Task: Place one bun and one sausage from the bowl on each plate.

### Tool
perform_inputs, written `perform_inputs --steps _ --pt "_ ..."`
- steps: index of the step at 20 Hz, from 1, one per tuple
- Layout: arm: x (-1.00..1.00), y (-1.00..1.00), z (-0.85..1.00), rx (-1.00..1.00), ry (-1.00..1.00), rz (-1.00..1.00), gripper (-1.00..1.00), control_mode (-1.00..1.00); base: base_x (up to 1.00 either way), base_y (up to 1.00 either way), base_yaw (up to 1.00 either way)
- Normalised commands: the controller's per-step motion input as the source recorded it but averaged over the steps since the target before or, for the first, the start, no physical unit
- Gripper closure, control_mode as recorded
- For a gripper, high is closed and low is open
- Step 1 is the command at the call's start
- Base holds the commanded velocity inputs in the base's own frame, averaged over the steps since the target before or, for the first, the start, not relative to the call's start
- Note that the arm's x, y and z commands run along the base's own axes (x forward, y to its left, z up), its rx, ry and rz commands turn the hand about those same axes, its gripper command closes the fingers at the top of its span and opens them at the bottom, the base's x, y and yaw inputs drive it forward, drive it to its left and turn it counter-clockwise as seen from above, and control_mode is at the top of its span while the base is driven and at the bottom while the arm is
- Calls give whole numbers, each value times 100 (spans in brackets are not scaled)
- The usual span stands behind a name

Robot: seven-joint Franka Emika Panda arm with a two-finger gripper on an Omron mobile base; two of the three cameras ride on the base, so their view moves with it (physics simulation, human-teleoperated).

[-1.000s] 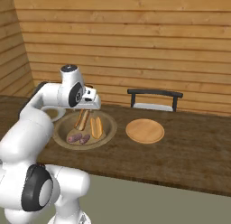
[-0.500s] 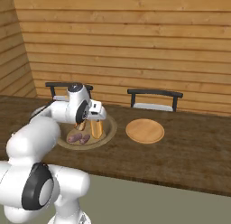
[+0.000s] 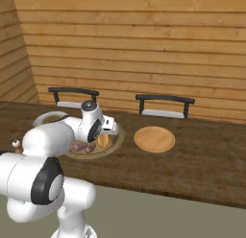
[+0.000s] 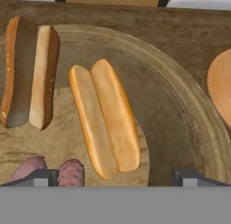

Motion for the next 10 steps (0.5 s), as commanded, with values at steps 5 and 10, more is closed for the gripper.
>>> perform_inputs --steps 5,10 --pt "3 7 -4 0 0 0 -100 -100 0 0 0" --pt "32 0 -20 0 0 3 -100 -100 0 0 0"
